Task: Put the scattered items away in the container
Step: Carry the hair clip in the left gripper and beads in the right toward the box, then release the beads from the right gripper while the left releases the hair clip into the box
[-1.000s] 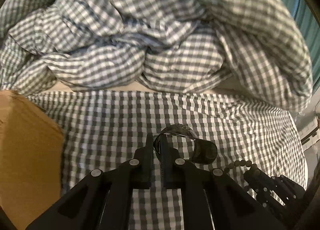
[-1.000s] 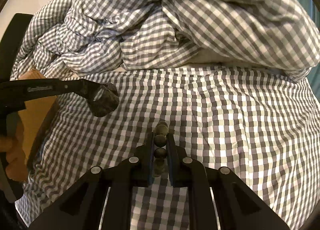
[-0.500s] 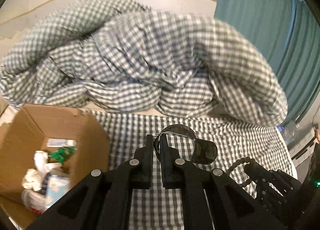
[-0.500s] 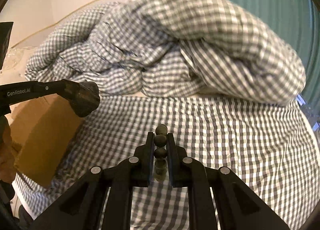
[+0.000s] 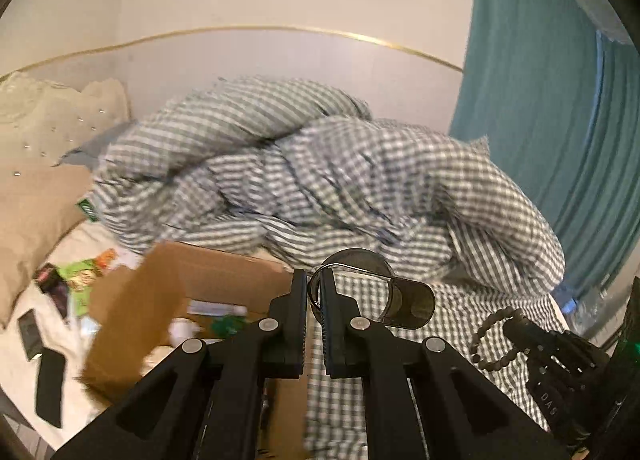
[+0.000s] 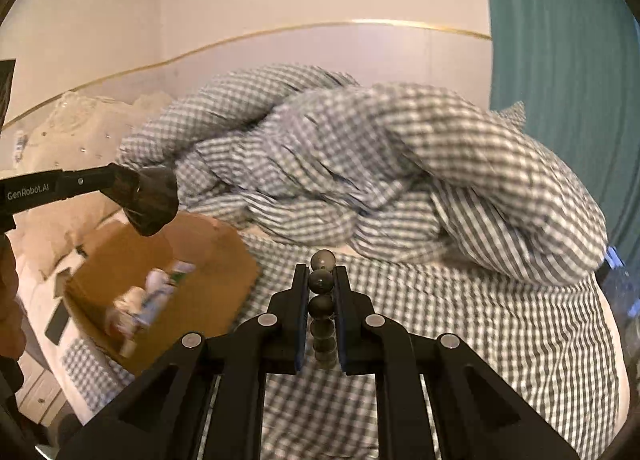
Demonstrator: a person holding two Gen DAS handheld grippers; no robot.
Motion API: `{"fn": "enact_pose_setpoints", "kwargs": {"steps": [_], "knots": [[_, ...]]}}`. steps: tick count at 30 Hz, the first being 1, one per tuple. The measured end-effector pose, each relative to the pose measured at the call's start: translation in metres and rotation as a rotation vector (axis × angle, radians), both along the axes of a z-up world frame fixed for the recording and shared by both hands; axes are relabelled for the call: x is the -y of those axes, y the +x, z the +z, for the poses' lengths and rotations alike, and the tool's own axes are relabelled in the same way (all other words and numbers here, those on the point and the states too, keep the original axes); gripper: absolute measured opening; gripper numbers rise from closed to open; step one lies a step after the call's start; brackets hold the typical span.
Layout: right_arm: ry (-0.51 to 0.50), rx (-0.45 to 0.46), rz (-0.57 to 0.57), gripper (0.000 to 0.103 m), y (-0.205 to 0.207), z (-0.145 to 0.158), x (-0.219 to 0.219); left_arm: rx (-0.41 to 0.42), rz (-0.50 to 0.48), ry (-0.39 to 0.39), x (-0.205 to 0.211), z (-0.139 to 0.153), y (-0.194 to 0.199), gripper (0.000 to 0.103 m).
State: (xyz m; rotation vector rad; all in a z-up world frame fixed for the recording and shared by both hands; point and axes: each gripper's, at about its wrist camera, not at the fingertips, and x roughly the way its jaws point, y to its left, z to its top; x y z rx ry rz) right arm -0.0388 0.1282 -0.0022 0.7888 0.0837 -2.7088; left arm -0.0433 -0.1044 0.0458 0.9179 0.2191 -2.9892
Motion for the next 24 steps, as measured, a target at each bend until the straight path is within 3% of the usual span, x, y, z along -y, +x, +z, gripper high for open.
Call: {"fn": "enact_pose_setpoints", "kwargs": {"steps": [13, 24], "knots": [[-0.018, -0.081, 0.169, 0.011, 0.022, 0.045, 0.114, -0.068, 0.17, -0.028, 0.106, 0.03, 0.066, 0.006], [0.012, -0.057, 0.276, 0.011, 0.019, 0.031, 0.196, -0.046, 0.244, -0.013, 0.161, 0.012, 0.082, 0.006]]}}
